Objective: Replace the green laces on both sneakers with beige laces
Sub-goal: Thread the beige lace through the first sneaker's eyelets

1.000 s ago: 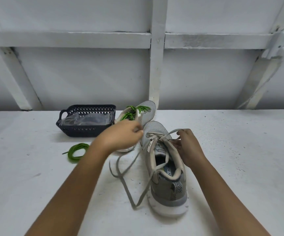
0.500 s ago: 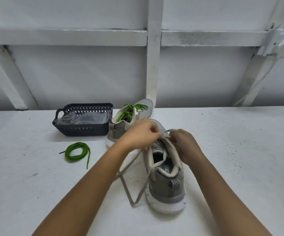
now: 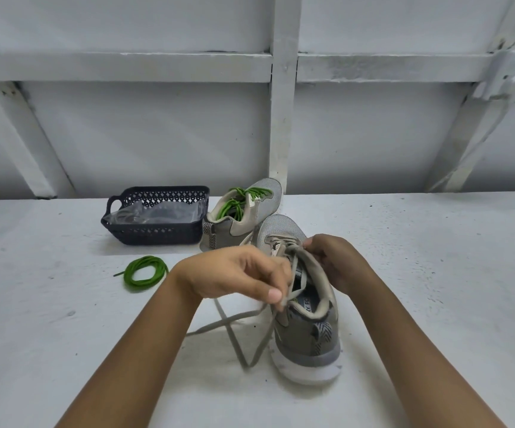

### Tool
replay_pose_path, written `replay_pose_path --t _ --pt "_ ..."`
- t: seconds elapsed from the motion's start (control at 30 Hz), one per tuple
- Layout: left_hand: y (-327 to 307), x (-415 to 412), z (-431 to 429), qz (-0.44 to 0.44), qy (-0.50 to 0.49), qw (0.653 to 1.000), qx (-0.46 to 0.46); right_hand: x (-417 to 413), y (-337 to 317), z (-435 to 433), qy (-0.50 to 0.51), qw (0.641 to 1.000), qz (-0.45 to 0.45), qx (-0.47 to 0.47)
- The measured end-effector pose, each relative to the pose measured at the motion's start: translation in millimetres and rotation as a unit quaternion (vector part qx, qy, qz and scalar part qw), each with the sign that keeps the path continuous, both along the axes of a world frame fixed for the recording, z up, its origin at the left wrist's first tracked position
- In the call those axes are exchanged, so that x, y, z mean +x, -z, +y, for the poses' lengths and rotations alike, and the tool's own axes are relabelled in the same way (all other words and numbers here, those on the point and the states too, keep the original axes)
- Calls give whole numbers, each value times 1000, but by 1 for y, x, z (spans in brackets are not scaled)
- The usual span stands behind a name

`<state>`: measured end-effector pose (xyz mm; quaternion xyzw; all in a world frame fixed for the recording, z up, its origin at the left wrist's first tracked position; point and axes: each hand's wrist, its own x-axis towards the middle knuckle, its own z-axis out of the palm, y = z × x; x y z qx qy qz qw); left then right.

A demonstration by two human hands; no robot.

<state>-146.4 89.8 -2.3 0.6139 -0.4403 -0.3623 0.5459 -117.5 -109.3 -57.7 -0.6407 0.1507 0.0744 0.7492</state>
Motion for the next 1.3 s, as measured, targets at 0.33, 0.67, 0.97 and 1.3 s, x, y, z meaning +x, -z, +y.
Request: replay_pose_path --t 0.33,0.67,0.97,1.3 --pt "-1 -3 1 -9 66 998 -1 7 8 -3 20 1000 8 1" --pt "-6 -8 -2 -212 -120 953 183 8 12 -2 21 1000 -1 -4" --pt "-4 -11 -3 -301 -177 885 308 6 12 -2 15 1000 -9 -7" --pt "0 -10 0 -262 -206 901 278 6 12 -1 19 1000 -7 -2"
